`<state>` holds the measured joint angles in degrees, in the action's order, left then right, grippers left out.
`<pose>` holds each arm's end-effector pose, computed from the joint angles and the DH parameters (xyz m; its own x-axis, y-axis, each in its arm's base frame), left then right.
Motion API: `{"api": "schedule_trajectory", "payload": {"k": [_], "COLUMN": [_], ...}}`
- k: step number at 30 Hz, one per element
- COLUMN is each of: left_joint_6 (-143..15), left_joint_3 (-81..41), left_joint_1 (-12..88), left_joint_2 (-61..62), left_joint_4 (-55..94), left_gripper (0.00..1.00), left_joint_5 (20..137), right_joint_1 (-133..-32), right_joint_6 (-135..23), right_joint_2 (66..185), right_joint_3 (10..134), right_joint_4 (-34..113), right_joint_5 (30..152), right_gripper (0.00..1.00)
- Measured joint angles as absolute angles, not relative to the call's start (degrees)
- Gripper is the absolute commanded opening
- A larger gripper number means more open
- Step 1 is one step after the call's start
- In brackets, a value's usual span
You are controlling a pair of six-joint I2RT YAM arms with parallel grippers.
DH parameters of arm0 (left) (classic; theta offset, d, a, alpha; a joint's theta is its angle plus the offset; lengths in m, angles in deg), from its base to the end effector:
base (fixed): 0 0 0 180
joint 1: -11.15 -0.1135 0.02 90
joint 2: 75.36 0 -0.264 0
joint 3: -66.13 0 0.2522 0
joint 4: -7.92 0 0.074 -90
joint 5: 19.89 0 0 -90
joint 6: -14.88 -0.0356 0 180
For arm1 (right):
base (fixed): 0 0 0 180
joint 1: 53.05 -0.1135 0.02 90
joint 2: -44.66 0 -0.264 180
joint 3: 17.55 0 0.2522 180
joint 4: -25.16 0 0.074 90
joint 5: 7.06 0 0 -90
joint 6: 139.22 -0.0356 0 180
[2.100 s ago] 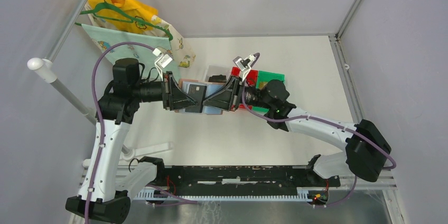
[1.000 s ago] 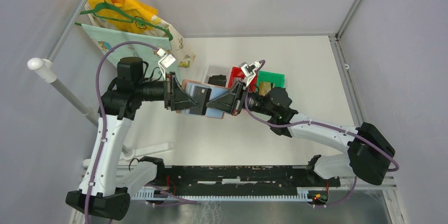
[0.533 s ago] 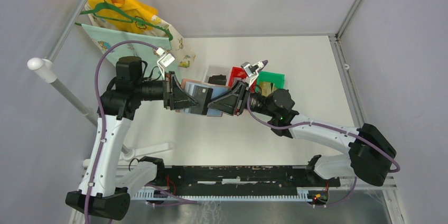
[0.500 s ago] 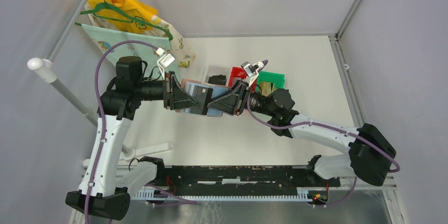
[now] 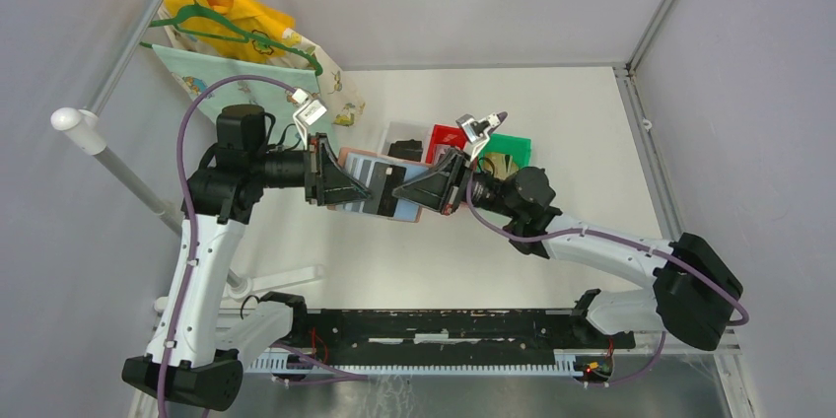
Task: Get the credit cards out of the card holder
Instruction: Remove the credit card from the card holder, then place the credit card in the storage box.
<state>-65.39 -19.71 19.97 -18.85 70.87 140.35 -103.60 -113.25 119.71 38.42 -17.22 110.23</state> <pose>0.1587 -0.0585 0.4096 -0.6789 0.0475 -0.7327 0.7219 0.2252 -0.6543 0.1699 0.2322 0.3279 -0.7474 0.3491 -0.5652 -0.6436 -0.1697 0.7463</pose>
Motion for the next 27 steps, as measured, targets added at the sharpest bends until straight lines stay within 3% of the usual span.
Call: {"api": "schedule_trajectory", "payload": {"k": [12,20,27], "left_joint_6": [-65.4,-66.3,-70.4], "left_joint_3": [-20.5,-21.9,-24.3], "left_joint_1": [20.0,20.0,20.3], "left_joint_2": [-18.7,-18.1,-17.6], "left_joint_4": [70.9,73.1,77.8], "left_gripper": [0.15,0.14,0.12], "left_joint_5": [140.7,140.7,139.8], "right_joint_1": [-100.5,-86.9,-77.1], "right_joint_6": [-113.3,-111.5,-107.2], "right_joint_2": [114.6,106.7,107.6], "right_joint_3": [32.4,29.4,30.7], "right_joint_4": [-17.7,-8.4,3.1], "right_joint_5": [110.6,114.2,118.1], "right_gripper": [0.00,0.00,0.00]}}
